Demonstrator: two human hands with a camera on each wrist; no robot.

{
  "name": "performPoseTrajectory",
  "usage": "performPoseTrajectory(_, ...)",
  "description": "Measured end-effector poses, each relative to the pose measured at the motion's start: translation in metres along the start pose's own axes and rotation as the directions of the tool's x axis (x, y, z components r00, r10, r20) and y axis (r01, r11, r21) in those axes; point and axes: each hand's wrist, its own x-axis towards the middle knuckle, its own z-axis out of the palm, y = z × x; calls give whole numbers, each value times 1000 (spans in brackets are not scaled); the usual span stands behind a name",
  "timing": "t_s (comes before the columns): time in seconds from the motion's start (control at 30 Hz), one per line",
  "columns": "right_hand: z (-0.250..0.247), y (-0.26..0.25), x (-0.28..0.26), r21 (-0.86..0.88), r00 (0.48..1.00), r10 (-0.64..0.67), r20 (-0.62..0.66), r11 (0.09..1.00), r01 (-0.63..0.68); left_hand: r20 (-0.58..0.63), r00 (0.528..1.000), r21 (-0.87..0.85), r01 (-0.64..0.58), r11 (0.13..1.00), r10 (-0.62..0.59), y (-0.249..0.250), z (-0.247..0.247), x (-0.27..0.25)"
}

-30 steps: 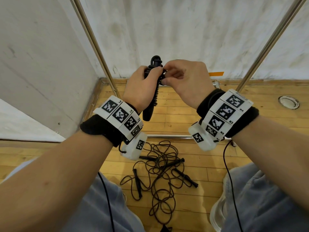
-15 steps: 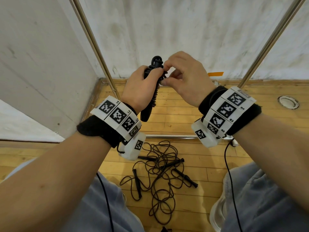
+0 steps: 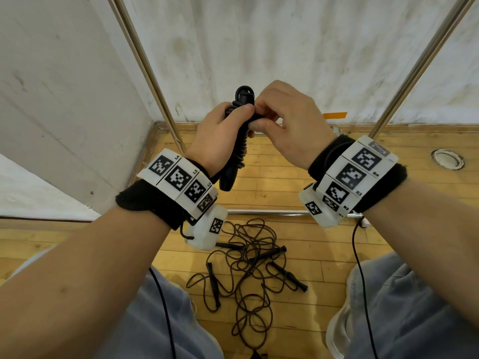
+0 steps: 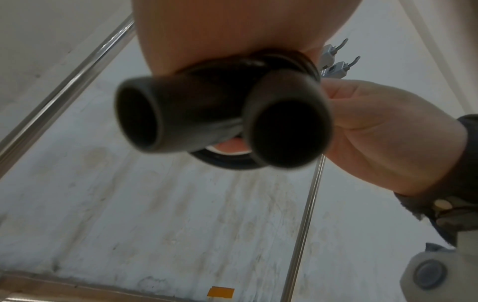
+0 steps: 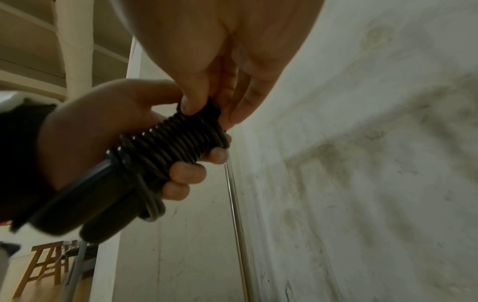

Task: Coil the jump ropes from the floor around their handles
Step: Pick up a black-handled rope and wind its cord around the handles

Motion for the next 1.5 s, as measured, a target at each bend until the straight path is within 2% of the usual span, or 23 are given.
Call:
performPoseTrajectory(0.13,2,-1,-3,47,997,-15,-80,999,19,-37,999,-40,-9,999,8,4,0,1)
performPoseTrajectory(0.27,1,0,-5,82,999,-19,-32,996,21,-38,999,-32,-1,999,0,4,-3,0)
performPoseTrajectory(0.5,0,-4,-5,-22,994,-46,-98,999,44,26,999,-67,-28,997,29,5,-2,-4)
performPoseTrajectory(0.63,-2,-5,-8,-84,989,-91,-117,993,82,21,999,-83,-24,996,26,3,1,-6)
performPoseTrajectory(1.0,-7,-11,-6,-53,984,-98,-146,994,91,10,998,-53,-62,997,63,3,2,-7)
performPoseTrajectory(1.17,-8,-12,-3,-67,969,-119,-214,992,107,-9,996,-106,-91,990,91,6,3,-4)
performPoseTrajectory(1.27,-7,-8,-6,-64,973,-129,-191,991,118,-21,993,-23,-117,993,117,4,3,-4)
performPoseTrajectory(1.33,-8,-5,-5,15,987,-32,-158,999,34,-20,982,114,-182,977,186,3,2,-5)
performPoseTrajectory(1.4,-9,-6,-3,178,984,147,-102,976,-127,-27,962,229,-260,938,273,2,-2,-3)
performPoseTrajectory(1.5,-10,-8,-1,423,938,344,-31,855,-300,11,916,412,-369,833,401,-2,-7,1)
